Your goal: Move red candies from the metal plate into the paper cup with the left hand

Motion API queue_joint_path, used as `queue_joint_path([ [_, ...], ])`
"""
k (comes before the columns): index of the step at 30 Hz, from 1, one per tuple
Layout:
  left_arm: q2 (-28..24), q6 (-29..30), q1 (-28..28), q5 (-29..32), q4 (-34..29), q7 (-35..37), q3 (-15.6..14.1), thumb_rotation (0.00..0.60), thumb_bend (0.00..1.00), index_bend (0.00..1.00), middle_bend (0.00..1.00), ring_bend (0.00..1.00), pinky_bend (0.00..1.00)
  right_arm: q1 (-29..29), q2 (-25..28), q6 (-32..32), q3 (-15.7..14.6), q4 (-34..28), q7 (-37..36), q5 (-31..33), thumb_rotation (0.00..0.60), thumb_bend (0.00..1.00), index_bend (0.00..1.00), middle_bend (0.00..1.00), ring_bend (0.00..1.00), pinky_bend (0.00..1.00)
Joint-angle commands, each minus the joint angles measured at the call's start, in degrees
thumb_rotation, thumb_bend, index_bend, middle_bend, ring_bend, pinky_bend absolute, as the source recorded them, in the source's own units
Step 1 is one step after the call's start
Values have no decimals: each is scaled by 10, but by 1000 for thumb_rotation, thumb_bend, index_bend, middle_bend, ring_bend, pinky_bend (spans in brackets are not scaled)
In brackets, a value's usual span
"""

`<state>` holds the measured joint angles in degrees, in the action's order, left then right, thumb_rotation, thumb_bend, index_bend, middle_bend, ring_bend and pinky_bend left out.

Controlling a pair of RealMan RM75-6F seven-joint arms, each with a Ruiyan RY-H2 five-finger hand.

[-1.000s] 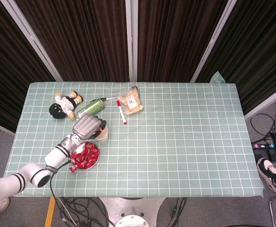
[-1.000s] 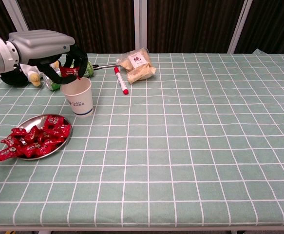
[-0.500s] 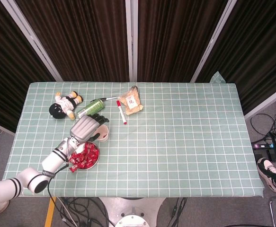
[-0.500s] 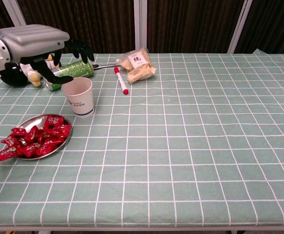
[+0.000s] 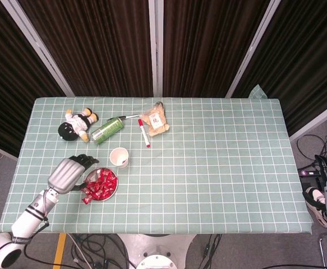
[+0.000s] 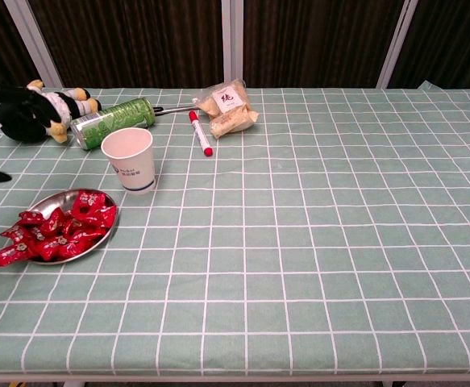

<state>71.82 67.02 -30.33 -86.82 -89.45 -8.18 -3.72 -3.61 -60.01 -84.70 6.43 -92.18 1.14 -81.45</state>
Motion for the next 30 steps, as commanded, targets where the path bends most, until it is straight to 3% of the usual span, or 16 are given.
queue_joint_path([
  [1,-2,-25,5,-13,-9,-13,-22,600,182,293,356,286,433,0,0,-1,-1,-2,1,-2,600,101,0,99,68,176],
  [9,35,-46,8,-39,28,-33,-37,600,177,294,332,273,420,3,4,-5,-3,-10,6,-2,600,100,0,99,68,176],
  [18,40,-59,14,-44,38,-56,-45,600,142,270,282,221,375,5,7,-8,-4,-19,14,-4,600,101,0,99,68,176],
  [30,77,-76,16,-37,92,-44,-36,600,141,270,282,220,381,7,8,-10,-7,-29,22,-6,600,101,0,99,68,176],
])
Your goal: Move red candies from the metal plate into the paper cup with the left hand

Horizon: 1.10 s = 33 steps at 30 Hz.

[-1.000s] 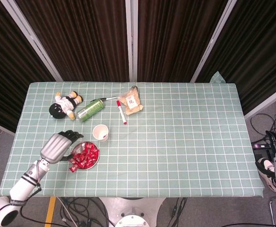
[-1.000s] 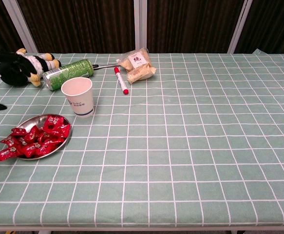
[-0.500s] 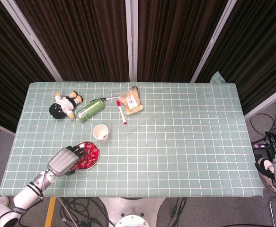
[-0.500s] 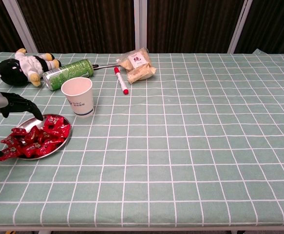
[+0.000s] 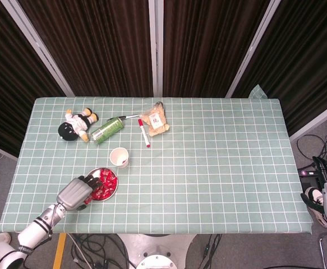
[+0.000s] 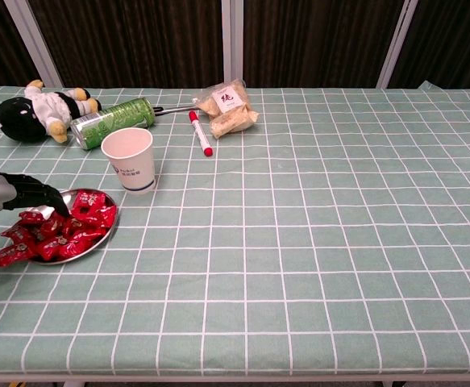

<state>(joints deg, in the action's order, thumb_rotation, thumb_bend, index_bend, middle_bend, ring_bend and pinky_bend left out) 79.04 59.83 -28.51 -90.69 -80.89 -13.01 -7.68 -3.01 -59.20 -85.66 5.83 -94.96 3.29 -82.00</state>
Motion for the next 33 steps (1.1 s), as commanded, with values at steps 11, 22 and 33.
queue_joint_path([
  [11,8,-26,-15,9,20,15,15,600,161,299,292,220,392,2,2,-1,-1,-6,6,3,600,99,0,99,68,176],
  [22,17,-39,-30,9,32,43,27,600,188,319,306,221,419,4,0,-1,-2,-6,7,4,600,99,0,99,68,176],
  [33,30,-51,-41,12,42,69,32,600,211,391,372,280,489,6,2,0,-2,-4,4,9,600,99,0,100,68,177],
])
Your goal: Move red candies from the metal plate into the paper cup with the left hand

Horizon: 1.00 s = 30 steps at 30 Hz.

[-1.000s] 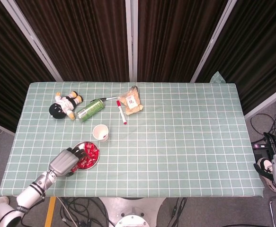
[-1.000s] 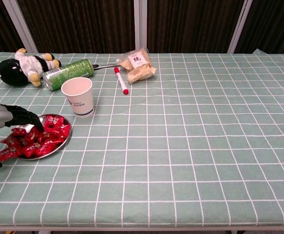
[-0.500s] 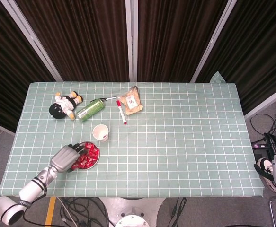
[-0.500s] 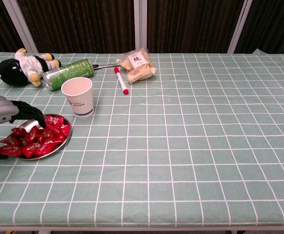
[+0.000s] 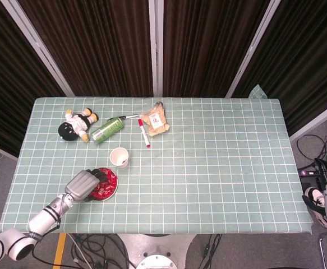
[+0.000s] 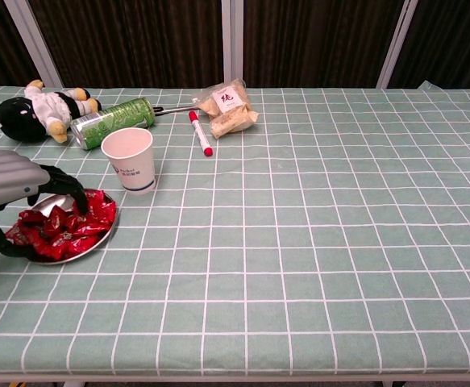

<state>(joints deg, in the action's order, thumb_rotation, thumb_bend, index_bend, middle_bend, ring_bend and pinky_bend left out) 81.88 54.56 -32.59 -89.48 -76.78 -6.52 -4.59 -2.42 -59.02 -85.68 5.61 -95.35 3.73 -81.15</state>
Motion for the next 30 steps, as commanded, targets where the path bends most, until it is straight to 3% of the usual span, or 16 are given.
queue_joint_path([
  [1,4,4,1,-1,3,7,1,600,216,405,384,293,507,0,0,1,0,1,0,1,600,99,0,100,68,177],
  [19,26,2,-4,-3,39,38,-1,600,300,485,470,401,629,-1,-2,9,1,8,-7,7,600,98,0,101,68,178],
  [30,48,30,-2,-26,80,64,-5,600,343,576,563,517,744,-2,-4,13,2,13,-11,11,600,98,0,102,68,181],
])
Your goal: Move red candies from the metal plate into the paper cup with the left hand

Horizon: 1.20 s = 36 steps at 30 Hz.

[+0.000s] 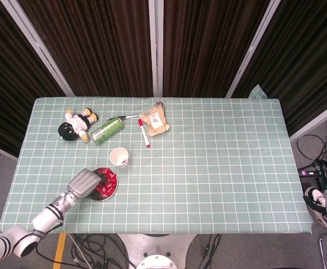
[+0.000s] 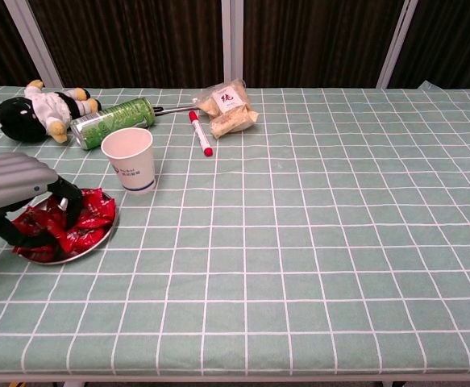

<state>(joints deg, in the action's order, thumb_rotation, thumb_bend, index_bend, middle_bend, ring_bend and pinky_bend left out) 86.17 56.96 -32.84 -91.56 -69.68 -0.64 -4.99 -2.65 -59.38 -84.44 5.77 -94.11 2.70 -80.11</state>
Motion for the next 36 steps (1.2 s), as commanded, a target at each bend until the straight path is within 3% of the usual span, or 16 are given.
queue_joint_path([
  [1,7,8,1,-7,12,5,-2,600,346,579,569,525,752,0,0,1,0,1,-1,1,600,98,0,102,68,182],
  [11,21,21,1,-16,41,19,-4,600,386,623,659,620,850,1,0,1,0,2,-4,1,600,99,0,104,68,186],
  [19,10,46,3,-21,32,44,2,600,412,636,690,647,872,2,1,-1,0,2,-6,1,600,99,0,104,69,188],
  [28,-52,84,-13,-8,-41,51,51,600,413,635,692,649,873,5,4,-7,1,2,-7,0,600,98,0,104,68,188],
  [36,-70,23,-70,27,-63,78,101,600,413,632,692,649,873,6,6,-9,2,3,-9,0,600,98,0,104,69,189],
])
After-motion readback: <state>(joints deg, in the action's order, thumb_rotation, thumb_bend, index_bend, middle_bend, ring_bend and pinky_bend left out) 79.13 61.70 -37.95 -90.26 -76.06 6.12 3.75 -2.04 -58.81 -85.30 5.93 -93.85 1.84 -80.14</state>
